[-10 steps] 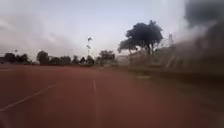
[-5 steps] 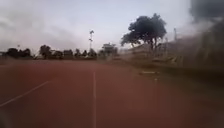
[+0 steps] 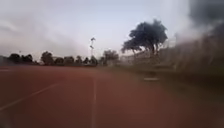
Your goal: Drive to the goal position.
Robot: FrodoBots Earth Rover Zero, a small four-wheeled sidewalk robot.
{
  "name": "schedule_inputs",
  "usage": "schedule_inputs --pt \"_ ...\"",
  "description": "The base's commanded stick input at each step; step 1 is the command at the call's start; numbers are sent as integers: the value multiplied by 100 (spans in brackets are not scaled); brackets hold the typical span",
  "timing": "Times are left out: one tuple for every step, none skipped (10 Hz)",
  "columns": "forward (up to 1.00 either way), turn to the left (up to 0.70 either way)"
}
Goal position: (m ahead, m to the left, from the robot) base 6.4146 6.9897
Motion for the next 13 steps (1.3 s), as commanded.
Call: schedule_inputs --pt "70 2" --pt "70 2" --pt "70 3" --pt "70 3" --pt "70 3" --pt "70 3" --pt "70 2" --pt "70 2" --pt "70 2" --pt "70 2" --pt "70 2" --pt "70 2" --pt "70 2"
